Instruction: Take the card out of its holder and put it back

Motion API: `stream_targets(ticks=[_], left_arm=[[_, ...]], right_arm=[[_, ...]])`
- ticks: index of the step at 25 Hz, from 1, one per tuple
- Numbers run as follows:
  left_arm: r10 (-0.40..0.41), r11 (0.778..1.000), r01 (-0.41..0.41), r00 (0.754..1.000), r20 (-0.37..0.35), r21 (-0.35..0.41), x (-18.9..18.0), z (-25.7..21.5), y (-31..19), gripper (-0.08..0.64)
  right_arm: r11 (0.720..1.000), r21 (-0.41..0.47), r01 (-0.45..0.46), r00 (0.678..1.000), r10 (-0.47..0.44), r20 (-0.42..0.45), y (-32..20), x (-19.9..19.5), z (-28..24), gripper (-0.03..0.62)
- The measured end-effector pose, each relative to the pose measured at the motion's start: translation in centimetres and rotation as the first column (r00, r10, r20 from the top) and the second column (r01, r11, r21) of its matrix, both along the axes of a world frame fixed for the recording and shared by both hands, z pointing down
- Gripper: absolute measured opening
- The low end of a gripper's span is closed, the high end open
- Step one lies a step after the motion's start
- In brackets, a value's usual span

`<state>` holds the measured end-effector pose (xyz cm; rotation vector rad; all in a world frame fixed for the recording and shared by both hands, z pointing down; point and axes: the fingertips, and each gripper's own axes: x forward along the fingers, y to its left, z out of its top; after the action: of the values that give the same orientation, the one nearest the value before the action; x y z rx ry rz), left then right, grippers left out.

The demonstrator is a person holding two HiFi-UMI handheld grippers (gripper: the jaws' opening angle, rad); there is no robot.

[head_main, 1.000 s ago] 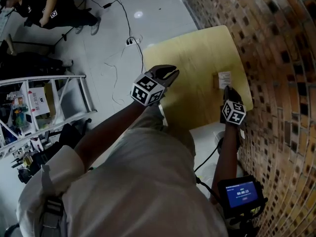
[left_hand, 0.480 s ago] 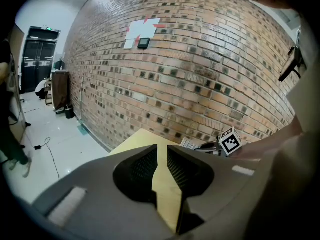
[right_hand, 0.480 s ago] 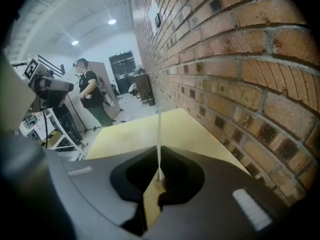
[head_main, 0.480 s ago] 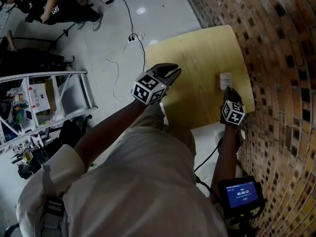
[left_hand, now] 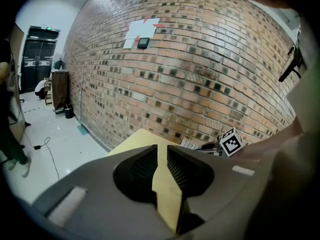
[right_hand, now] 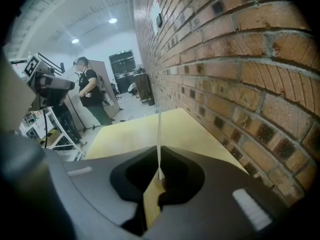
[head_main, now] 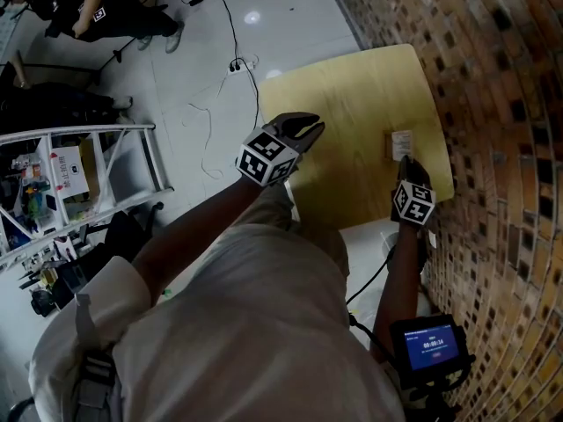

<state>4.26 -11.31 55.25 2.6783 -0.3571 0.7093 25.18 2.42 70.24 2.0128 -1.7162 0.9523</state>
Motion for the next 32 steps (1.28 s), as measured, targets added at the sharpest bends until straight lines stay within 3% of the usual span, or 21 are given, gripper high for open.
stream_targets(ticks=[32], left_arm=[[-0.02, 1.0, 0.02, 1.0, 0.002, 0.008, -0.5, 0.0, 0.2, 0.08]], right_arm=[[0.998, -0.052, -0.04, 0.999, 0.04, -0.004, 0.0, 0.2, 2.0, 0.014]])
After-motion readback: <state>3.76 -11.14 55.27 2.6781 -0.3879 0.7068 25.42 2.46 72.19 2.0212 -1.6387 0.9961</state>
